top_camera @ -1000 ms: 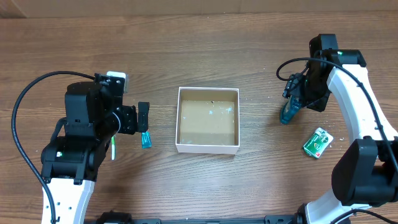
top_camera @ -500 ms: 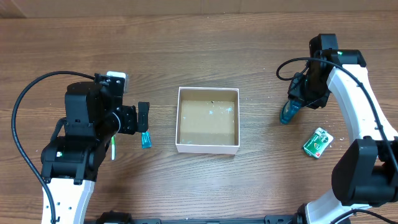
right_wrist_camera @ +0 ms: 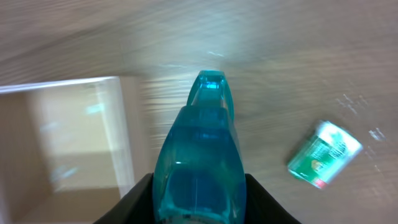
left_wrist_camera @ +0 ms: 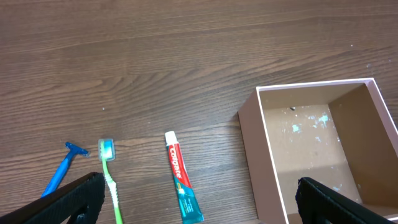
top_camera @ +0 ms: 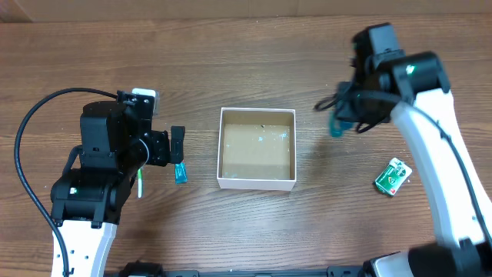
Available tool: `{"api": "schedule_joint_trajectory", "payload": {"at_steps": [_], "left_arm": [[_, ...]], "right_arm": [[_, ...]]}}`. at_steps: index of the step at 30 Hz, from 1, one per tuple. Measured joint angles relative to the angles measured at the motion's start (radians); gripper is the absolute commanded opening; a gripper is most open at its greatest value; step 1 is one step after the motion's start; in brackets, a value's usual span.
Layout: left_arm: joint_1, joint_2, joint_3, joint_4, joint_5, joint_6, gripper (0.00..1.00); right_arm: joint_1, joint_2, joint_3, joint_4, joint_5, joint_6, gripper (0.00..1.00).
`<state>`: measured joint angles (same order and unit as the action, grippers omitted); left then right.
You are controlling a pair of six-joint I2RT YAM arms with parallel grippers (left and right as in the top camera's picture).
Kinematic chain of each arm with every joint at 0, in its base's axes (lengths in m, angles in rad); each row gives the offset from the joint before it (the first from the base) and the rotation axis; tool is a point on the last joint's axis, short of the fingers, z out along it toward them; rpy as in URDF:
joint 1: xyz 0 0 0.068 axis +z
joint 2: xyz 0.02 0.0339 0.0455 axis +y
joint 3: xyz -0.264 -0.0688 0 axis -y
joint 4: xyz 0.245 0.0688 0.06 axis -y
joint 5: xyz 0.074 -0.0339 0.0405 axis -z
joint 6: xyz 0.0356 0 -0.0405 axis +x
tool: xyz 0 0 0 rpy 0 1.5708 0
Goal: Pack container
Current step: 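Carry the mouthwash bottle into the box and release it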
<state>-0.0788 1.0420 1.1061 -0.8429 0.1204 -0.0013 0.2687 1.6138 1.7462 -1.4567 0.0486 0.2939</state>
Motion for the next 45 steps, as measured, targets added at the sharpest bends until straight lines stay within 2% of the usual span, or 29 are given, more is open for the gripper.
{"api": "schedule_joint_trajectory", "payload": {"at_steps": [4, 9, 18, 26, 27, 28, 29, 35, 41, 43, 44, 45], "left_arm": [[0.0, 0.0, 0.0, -0.001, 0.0, 0.0, 1.0], [0.0, 0.0, 0.0, -0.004, 0.0, 0.0, 1.0], [0.0, 0.0, 0.0, -0.026, 0.0, 0.0, 1.0], [0.0, 0.0, 0.0, -0.026, 0.0, 0.0, 1.0], [0.0, 0.0, 0.0, -0.026, 0.0, 0.0, 1.0], [0.0, 0.0, 0.0, -0.026, 0.0, 0.0, 1.0], [0.0, 0.0, 0.0, -0.026, 0.0, 0.0, 1.0], [0.0, 0.0, 0.0, -0.026, 0.0, 0.0, 1.0], [0.0, 0.0, 0.0, -0.027, 0.0, 0.0, 1.0], [0.0, 0.0, 0.0, -0.027, 0.0, 0.0, 1.0], [0.0, 0.0, 0.0, -0.026, 0.0, 0.0, 1.0], [0.0, 0.0, 0.0, -0.027, 0.0, 0.0, 1.0]], "right_arm": [[0.247, -0.066, 0.026, 0.026, -0.009, 0.025, 0.04], [0.424, -0.004, 0.026, 0.12, 0.013, 0.087, 0.04], [0.444, 0.309, 0.026, 0.259, 0.034, 0.148, 0.04], [0.444, 0.39, 0.026, 0.323, 0.018, 0.151, 0.04], [0.444, 0.391, 0.026, 0.323, 0.018, 0.151, 0.11], [0.444, 0.391, 0.026, 0.323, 0.018, 0.151, 0.43], [0.444, 0.392, 0.026, 0.323, 0.018, 0.151, 0.59], [0.444, 0.398, 0.027, 0.322, 0.018, 0.154, 0.75], [0.444, 0.402, 0.027, 0.315, 0.019, 0.151, 0.82], [0.444, 0.394, 0.029, 0.295, 0.034, 0.148, 0.91], [0.444, 0.383, 0.035, 0.276, 0.045, 0.144, 1.0], [0.444, 0.363, 0.046, 0.259, 0.057, 0.139, 1.0]]}}
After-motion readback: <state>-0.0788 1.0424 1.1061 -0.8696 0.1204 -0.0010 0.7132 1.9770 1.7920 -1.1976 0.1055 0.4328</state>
